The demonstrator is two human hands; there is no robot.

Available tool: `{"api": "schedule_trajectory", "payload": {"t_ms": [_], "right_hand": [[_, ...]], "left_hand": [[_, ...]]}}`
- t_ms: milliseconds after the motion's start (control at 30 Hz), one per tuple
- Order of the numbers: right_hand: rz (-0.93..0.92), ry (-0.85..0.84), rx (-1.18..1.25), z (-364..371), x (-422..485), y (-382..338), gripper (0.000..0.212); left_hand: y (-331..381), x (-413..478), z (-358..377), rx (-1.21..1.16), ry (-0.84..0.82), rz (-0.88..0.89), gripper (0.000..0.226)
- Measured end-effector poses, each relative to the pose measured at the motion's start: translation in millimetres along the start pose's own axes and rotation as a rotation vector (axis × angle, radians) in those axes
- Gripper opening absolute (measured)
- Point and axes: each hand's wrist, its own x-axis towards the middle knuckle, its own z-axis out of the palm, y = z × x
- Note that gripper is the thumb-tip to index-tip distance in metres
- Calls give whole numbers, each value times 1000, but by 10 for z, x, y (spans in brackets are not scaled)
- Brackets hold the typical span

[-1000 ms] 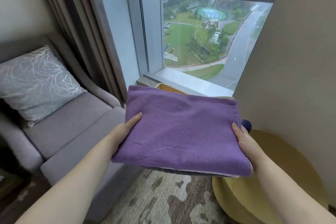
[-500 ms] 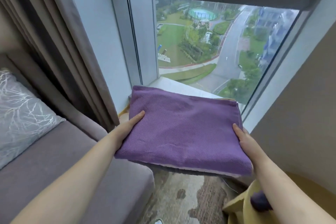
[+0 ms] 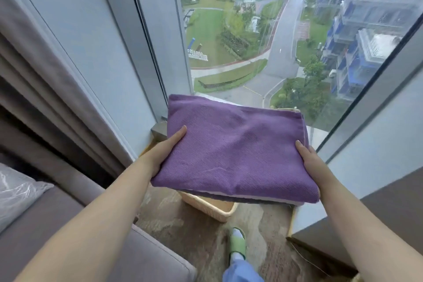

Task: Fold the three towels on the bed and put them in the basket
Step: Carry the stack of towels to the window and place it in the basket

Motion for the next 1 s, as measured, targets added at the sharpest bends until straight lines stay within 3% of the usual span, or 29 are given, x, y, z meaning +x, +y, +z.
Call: {"api": "schedule_trajectory", "payload": {"t_ms": [300, 433, 567, 700, 867, 1000], "right_hand": [[6, -5, 53, 34, 1418, -321, 42], [21, 12, 23, 136, 1687, -214, 42], [28, 94, 0, 296, 1865, -7, 21], [75, 129, 24, 520, 1977, 290, 28], [135, 227, 66, 954, 2101, 737, 20], [189, 327, 121, 1388, 2205, 1262, 22]], "left_hand": [[812, 1199, 185, 57, 24, -68, 37], [873, 1588, 144, 149, 97, -46, 55], [762, 2017, 55, 162, 102, -52, 44], [537, 2469, -66, 211, 145, -87, 36], [231, 3131, -354, 291, 87, -145, 44], [-112, 3688, -719, 312, 0, -196, 36]]}}
